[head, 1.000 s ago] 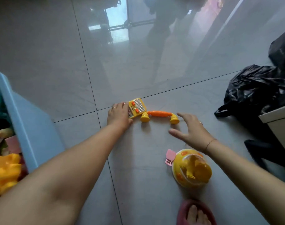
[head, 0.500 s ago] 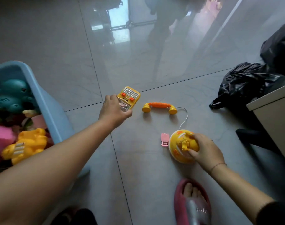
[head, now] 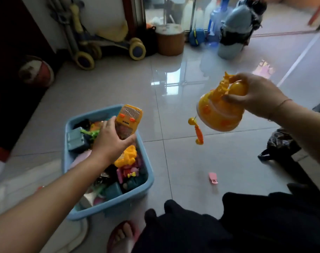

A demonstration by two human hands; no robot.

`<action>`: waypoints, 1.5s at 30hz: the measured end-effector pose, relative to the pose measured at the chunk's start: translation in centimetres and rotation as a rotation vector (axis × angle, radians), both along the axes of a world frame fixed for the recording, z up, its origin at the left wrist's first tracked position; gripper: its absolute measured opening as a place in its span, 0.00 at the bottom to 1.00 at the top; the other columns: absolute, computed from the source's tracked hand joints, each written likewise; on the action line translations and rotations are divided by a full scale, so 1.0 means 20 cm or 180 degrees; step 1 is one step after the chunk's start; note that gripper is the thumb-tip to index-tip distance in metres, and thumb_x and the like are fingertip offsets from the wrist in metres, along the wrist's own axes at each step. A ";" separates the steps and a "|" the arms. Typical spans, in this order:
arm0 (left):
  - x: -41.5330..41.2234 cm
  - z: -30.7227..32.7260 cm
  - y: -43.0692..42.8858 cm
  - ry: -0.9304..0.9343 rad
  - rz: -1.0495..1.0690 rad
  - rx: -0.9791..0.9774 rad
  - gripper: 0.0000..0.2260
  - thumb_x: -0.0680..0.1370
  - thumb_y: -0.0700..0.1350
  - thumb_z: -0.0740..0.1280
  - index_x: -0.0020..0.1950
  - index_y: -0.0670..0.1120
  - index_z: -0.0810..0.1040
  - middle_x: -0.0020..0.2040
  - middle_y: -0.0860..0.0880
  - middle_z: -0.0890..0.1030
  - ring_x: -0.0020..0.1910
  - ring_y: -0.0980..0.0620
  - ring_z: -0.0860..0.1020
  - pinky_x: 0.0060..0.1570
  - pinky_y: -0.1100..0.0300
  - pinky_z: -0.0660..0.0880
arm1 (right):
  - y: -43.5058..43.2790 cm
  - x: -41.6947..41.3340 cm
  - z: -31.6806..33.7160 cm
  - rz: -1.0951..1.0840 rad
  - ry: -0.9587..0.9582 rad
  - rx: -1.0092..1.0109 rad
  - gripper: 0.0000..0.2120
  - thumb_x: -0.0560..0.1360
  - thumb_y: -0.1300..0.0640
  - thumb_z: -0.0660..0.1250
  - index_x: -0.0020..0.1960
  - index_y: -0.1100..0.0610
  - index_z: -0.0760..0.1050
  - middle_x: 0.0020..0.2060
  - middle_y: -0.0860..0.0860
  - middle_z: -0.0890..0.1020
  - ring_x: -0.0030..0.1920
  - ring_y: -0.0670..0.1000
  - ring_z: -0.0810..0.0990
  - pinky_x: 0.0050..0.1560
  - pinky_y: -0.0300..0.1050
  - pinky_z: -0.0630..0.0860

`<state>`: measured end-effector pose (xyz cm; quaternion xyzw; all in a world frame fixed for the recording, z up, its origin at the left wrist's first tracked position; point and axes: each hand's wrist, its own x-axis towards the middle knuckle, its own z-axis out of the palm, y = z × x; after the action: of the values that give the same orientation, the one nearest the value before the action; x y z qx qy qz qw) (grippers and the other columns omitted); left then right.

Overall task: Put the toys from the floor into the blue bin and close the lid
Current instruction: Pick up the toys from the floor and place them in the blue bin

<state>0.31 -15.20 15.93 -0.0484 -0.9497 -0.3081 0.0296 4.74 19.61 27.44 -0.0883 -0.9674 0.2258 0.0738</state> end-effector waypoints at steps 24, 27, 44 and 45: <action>0.37 0.05 -0.73 -0.0200 0.1311 0.0160 0.33 0.70 0.55 0.72 0.69 0.42 0.66 0.63 0.41 0.71 0.60 0.43 0.73 0.54 0.51 0.71 | -1.25 0.03 0.41 0.1585 -0.0509 -0.0962 0.19 0.72 0.47 0.69 0.58 0.50 0.69 0.51 0.53 0.77 0.48 0.54 0.81 0.43 0.49 0.82; 0.35 0.00 -0.75 -0.0302 0.1320 0.0210 0.33 0.69 0.57 0.72 0.68 0.43 0.67 0.62 0.41 0.72 0.59 0.43 0.73 0.53 0.51 0.72 | -1.37 -0.04 0.06 0.1680 -0.1367 -0.1269 0.13 0.75 0.52 0.66 0.56 0.58 0.70 0.50 0.60 0.79 0.49 0.60 0.81 0.46 0.57 0.81; 0.13 -0.27 -0.71 -0.0310 0.1456 0.0479 0.30 0.73 0.58 0.67 0.70 0.46 0.65 0.64 0.46 0.71 0.61 0.47 0.74 0.50 0.59 0.71 | -1.70 -0.31 -0.92 0.2061 -0.1295 0.0125 0.24 0.77 0.40 0.54 0.67 0.53 0.62 0.57 0.58 0.76 0.51 0.58 0.77 0.42 0.48 0.71; 0.13 -0.29 -0.69 -0.0313 0.1471 0.0574 0.29 0.73 0.59 0.66 0.69 0.47 0.65 0.63 0.46 0.71 0.60 0.48 0.74 0.49 0.58 0.72 | -1.69 -0.33 -0.93 0.2070 -0.1140 0.0328 0.24 0.77 0.38 0.52 0.66 0.52 0.62 0.56 0.57 0.76 0.49 0.57 0.77 0.41 0.48 0.72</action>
<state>2.89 -28.91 10.22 0.1879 -0.9044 -0.3787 0.0572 -1.78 -14.14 8.92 0.1893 -0.9525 0.1694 -0.1678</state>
